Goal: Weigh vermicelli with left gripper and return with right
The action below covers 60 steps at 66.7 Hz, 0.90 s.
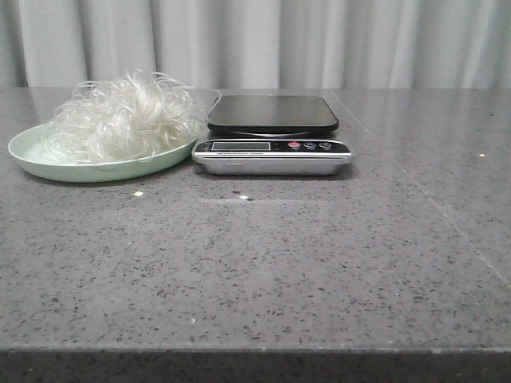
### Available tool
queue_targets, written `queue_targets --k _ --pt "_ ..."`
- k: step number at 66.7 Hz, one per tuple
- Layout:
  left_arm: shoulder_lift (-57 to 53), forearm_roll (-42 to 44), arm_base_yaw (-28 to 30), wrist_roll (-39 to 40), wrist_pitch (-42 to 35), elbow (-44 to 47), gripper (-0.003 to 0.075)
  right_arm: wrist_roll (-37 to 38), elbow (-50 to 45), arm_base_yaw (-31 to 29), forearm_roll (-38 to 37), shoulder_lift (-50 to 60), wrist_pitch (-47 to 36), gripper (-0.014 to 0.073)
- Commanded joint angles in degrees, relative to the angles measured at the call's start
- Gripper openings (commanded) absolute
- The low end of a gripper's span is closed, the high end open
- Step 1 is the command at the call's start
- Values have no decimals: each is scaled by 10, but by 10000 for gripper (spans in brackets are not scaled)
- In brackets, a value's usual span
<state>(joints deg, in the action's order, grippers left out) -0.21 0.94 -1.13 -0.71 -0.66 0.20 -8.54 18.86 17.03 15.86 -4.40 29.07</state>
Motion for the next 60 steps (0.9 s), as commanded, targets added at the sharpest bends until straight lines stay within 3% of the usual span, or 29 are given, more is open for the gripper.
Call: queue_targets --k 1,30,41,53,60 --pt "-12 -4 1 7 -42 3 127 -4 14 -2 6 -8 -39 167" --pt "-12 -4 1 7 -42 3 127 -4 12 -2 2 -7 -43 167" --pt "-12 -4 1 7 -42 3 127 -4 -27 -50 -94 4 -135 167" --pt "-12 -4 1 7 -42 3 127 12 -104 -123 -96 25 -268 167" --pt "-12 -4 1 7 -42 3 127 49 -153 -131 -96 47 -320 167"
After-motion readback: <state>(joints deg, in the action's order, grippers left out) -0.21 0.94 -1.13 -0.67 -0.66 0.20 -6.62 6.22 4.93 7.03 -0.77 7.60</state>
